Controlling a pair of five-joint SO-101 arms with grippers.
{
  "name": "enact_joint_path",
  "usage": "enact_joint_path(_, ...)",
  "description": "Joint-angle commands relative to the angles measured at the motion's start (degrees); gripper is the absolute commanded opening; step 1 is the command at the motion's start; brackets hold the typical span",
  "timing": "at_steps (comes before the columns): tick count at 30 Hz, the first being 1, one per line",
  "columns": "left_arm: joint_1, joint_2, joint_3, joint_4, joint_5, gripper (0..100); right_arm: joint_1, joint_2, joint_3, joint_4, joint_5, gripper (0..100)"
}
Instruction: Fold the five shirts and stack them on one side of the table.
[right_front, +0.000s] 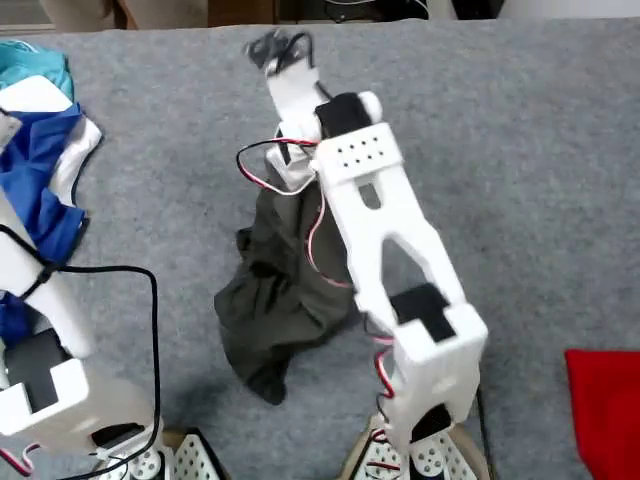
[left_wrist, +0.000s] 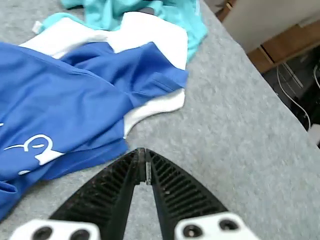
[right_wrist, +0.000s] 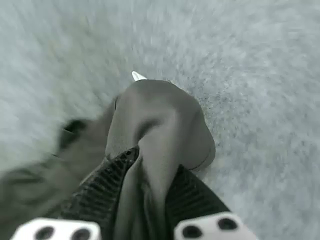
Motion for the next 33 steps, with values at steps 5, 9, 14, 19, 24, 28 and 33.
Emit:
enact_joint_path(5, 4.0, -0.1, 0.1, -0.4, -0.5, 2, 8.6, 4.4, -3.0, -3.0, 20.2, 0.8)
enact_joint_path(9, 4.0, -0.1, 1.9, -0.5, -0.5, 2, 15.5, 4.4, -5.7, -3.0, 19.9, 10.3)
enact_joint_path(14, 4.0, -0.1, 6.2, -0.5, -4.9, 2, 22.5, 4.4, -5.8, -2.2, 20.4, 30.6)
enact_joint_path(19, 4.0, -0.2, 9.1, -0.4, -6.2, 2, 24.8, 4.3, -5.9, 4.4, 20.4, 41.7)
enact_joint_path(24, 3.8, -0.5, 10.7, -0.4, -7.0, 2, 22.1, 1.1, -9.5, 14.5, 20.4, 42.9)
enact_joint_path(28, 3.4, -0.7, 10.8, -0.1, -11.9, 2, 16.2, -4.9, -14.3, 20.4, 20.5, 42.9)
enact_joint_path(33, 1.2, -0.7, 10.7, 1.8, -15.6, 2, 7.7, -9.9, -11.4, 23.4, 22.9, 42.9)
